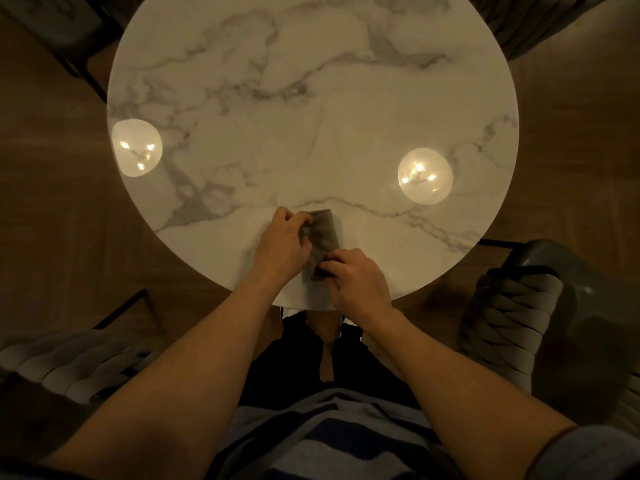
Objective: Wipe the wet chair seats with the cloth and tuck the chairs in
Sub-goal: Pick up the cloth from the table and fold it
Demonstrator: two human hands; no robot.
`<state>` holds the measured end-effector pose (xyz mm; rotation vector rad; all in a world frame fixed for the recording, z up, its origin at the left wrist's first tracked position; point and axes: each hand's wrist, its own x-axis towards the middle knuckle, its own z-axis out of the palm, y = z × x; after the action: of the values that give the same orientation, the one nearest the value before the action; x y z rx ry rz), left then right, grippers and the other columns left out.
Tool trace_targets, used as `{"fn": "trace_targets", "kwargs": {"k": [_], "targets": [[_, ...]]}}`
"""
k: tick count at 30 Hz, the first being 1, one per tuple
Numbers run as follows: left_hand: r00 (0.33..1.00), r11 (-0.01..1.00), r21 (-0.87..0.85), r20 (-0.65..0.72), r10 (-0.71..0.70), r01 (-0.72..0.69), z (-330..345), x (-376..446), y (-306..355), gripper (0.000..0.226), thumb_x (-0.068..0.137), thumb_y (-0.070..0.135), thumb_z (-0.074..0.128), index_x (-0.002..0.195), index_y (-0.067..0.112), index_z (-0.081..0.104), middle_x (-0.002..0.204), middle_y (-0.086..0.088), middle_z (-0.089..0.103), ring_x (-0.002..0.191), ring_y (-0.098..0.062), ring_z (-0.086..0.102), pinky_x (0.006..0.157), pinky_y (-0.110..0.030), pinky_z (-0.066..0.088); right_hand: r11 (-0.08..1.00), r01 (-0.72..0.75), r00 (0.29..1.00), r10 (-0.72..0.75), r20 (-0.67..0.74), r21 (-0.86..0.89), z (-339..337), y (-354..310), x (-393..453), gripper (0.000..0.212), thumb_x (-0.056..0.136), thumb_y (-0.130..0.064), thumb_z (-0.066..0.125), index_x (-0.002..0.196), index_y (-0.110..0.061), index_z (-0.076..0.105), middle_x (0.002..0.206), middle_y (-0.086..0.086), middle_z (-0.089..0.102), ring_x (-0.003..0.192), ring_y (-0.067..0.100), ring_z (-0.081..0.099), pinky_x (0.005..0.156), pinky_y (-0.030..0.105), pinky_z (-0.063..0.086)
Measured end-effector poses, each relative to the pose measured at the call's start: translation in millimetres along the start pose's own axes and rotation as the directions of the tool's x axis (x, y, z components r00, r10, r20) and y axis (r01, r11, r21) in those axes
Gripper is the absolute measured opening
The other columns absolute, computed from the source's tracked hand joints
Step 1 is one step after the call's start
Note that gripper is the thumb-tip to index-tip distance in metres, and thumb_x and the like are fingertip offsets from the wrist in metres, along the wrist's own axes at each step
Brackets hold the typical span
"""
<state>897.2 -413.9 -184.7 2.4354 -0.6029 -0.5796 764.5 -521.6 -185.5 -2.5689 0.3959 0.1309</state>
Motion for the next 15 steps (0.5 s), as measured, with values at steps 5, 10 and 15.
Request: {"fn": "trace_targets", "kwargs": {"k": [5, 10, 15], "targets": [[0.959, 0.948, 0.184, -0.073, 0.275, -0.259, 0, 1, 6, 0.025, 0.081, 0.019, 0.063, 0.106, 0.016, 0.064, 0.123, -0.007, 0.049, 0.105, -0.027, 0.048, 0.08, -0.039, 0.048, 1.0, 0.013, 1.0, -0.013, 0.01, 0.011, -1, 0, 1, 0.024, 0.082, -0.019, 0.062, 0.096, -0.02, 0.081, 0.103, 0.0, 0.071, 0.088, 0.028, 0.06, 0.067, 0.041, 0.054], [0.931, 0.864, 0.368, 0.253, 0.263, -0.343, 2, 0, 1, 0.054, 0.088, 0.046, 0.052, 0.14, 0.035, 0.045, 0.151, 0.003, 0.033, 0.139, -0.024, 0.026, 0.109, -0.043, 0.025, 0.997, -0.04, 0.999, 0.04, -0.003, 0.071, -6, -3, 1, 0.029, 0.086, -0.034, 0.06, 0.083, -0.014, 0.08, 0.096, 0.001, 0.072, 0.089, 0.027, 0.061, 0.071, 0.039, 0.053], [0.927, 0.791, 0.504, 0.315, 0.205, -0.346, 5, -12, -12, 0.065, 0.094, 0.065, 0.02, 0.153, 0.042, 0.009, 0.163, 0.002, 0.0, 0.149, -0.027, -0.001, 0.117, -0.053, 0.003, 0.854, -0.377, 0.918, 0.397, 0.02, 0.358, -14, -6, 8, 0.01, 0.089, -0.027, 0.072, 0.089, -0.017, 0.072, 0.092, -0.003, 0.064, 0.088, 0.012, 0.057, 0.078, 0.027, 0.046]]}}
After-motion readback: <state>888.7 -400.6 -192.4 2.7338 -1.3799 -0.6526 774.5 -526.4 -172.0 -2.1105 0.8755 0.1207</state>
